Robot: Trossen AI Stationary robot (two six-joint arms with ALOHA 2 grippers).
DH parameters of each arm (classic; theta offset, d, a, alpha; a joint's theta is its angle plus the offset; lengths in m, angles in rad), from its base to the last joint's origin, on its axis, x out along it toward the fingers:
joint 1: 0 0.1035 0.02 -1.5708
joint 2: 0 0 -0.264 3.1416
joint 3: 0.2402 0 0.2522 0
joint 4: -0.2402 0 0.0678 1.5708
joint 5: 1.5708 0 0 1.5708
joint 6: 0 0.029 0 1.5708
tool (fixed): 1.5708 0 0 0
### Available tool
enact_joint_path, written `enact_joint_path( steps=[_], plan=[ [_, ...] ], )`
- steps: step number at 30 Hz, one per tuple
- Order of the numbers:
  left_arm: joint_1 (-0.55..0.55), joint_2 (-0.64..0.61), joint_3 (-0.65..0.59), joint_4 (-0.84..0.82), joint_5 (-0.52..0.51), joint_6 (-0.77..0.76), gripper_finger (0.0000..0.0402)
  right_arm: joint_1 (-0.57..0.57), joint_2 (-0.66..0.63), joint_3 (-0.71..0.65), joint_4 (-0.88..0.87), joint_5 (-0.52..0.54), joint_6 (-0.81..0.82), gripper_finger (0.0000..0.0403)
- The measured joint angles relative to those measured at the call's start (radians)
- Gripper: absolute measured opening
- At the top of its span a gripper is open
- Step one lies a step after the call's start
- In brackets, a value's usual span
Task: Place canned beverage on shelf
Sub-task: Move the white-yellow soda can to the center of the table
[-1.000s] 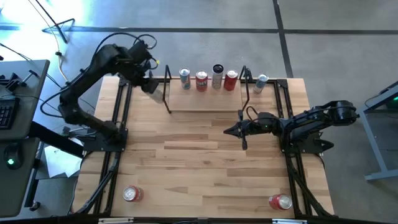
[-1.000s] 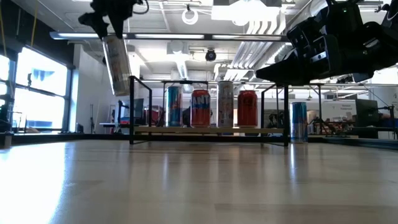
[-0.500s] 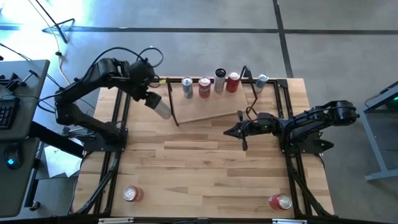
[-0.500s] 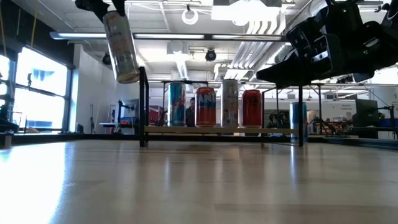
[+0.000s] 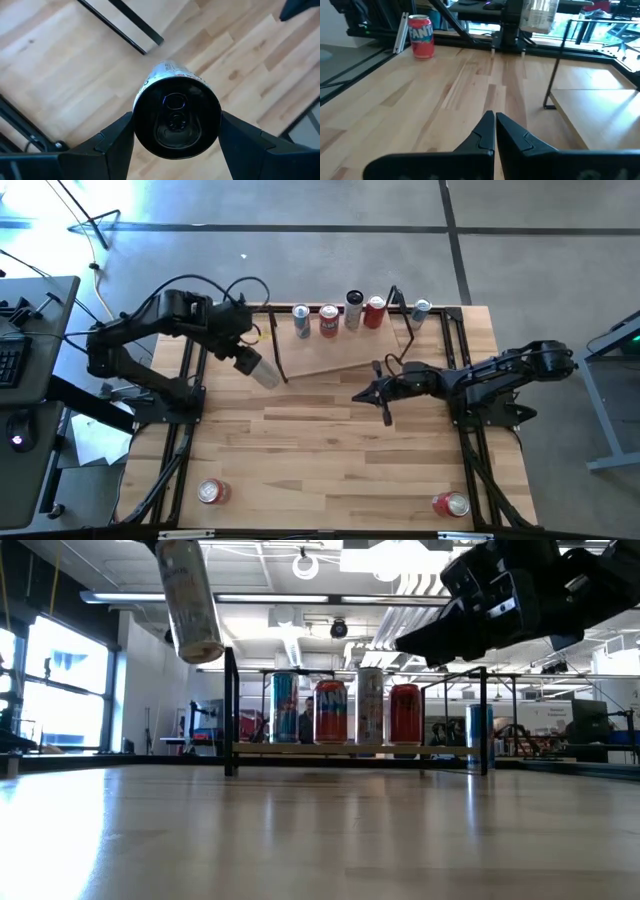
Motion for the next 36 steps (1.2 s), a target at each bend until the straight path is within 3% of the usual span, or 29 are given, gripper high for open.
enact_joint_path(
  steps=[8,16,28,36],
  plan=[
    [-0.163,0.017,0.000,-0.001,0.011,-0.192,0.0233,0.046,0.000,0.016,-0.028,0.065,-0.001,0.0000],
    [-0.269,0.169,0.000,0.005,-0.005,-0.244,0.0233,0.107,0.000,0.016,-0.039,0.123,0.000,0.0000],
    [-0.198,0.438,0.000,0.177,0.161,-0.095,0.0233,0.137,0.000,0.016,-0.040,0.149,0.007,0.0000],
    [-0.148,0.501,0.000,0.195,0.173,-0.033,0.0233,0.137,0.000,0.016,-0.042,0.149,0.010,0.0000]
  ],
)
